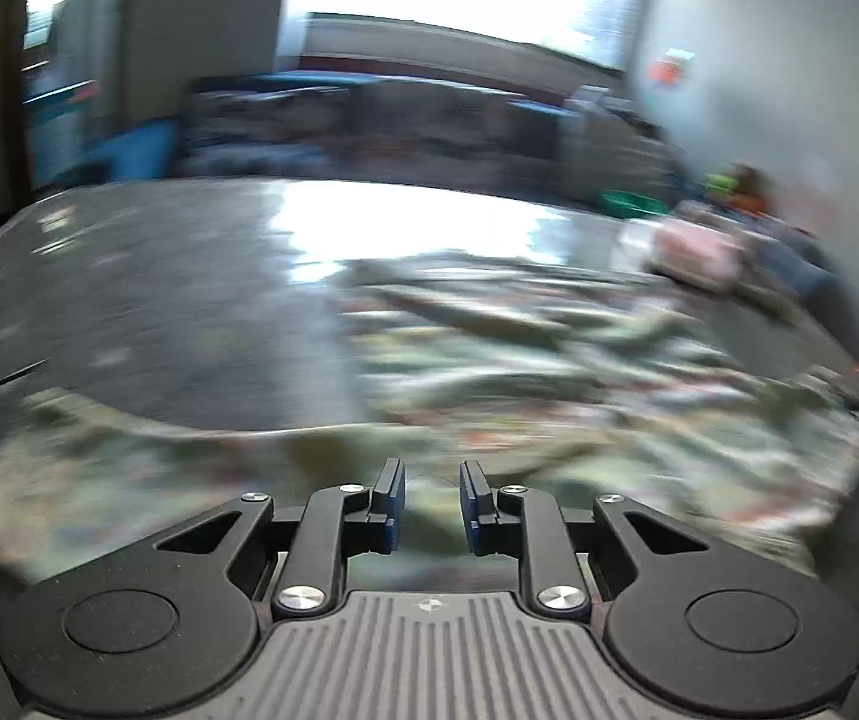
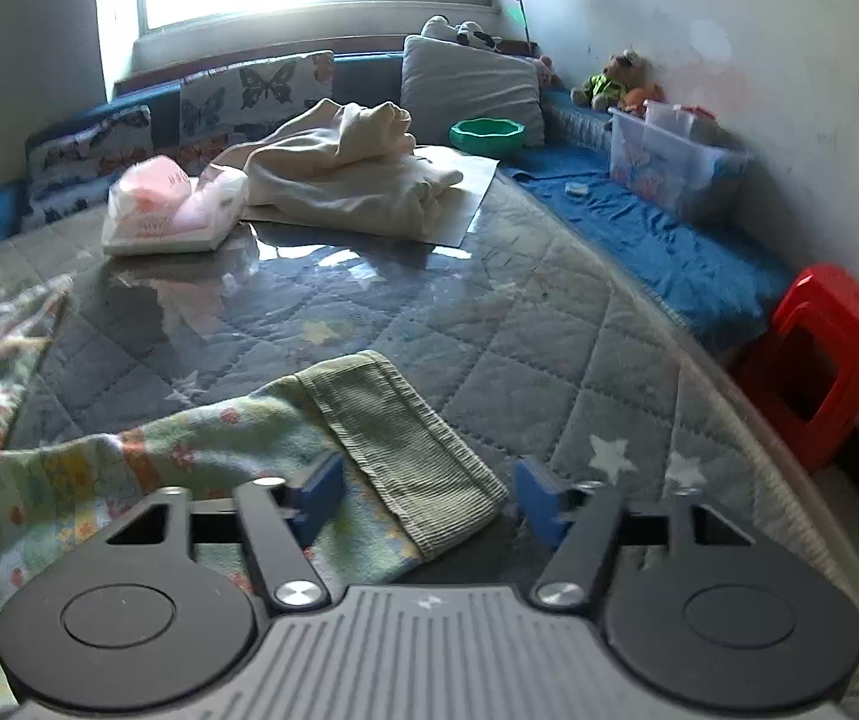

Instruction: Fold clothes

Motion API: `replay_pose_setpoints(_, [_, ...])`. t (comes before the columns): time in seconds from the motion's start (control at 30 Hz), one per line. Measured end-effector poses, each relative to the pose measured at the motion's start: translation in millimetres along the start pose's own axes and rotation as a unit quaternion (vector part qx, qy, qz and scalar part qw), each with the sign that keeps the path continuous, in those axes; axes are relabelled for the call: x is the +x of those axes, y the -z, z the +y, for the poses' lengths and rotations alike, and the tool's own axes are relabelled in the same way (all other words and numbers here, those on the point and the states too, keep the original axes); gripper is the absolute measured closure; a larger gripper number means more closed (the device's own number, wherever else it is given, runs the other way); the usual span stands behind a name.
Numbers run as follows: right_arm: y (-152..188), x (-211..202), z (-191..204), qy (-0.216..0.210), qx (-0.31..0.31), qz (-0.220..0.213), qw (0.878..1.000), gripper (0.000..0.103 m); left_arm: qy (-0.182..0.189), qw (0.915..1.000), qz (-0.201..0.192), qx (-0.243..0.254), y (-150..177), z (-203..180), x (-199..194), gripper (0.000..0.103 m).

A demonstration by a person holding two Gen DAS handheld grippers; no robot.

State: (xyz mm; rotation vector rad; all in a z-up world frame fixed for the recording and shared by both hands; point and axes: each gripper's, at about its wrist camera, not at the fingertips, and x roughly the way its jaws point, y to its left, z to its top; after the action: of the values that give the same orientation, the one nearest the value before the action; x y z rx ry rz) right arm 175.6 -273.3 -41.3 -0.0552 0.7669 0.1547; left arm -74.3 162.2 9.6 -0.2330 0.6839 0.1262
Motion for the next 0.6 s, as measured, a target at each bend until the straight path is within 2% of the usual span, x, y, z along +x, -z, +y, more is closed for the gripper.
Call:
replay_pose_setpoints(0.03, [0.0,-0.9,0.2,-0.004,-0.002,0.0,1.0,0.056,0.029,0.9994,0.003,0.017,-0.8,-15.8,3.2,0.081])
replay_pose_setpoints(0.1, [0.0,-2.6,0.7,-0.012,-0.006,0.001,1.0,0.076,0.066,0.9965,0.009,0.05,1.2,-45.2,8.8,0.08])
replay_pose_setpoints(0.2, [0.2,-6.2,2.3,-0.013,-0.01,-0.002,1.0,0.09,0.107,0.9901,0.024,0.088,4.0,-75.9,21.3,0.081])
replay_pose_setpoints(0.33, [2.8,-12.7,2.8,-0.002,-0.015,-0.006,1.0,0.091,0.143,0.9797,0.057,0.129,18.5,-107.4,40.5,0.081])
replay_pose_setpoints(0.5, [11.3,-19.8,-1.2,0.013,-0.017,-0.005,1.0,0.088,0.159,0.9713,0.073,0.161,31.6,-115.6,43.1,0.079])
replay_pose_setpoints(0.53, [12.7,-20.9,-2.1,0.016,-0.016,-0.005,1.0,0.086,0.163,0.9705,0.076,0.161,32.1,-114.2,43.5,0.08])
replay_pose_setpoints(0.6, [13.3,-21.8,-5.3,0.032,-0.013,-0.008,0.999,0.061,0.168,0.9696,0.077,0.16,32.0,-111.4,43.4,0.08])
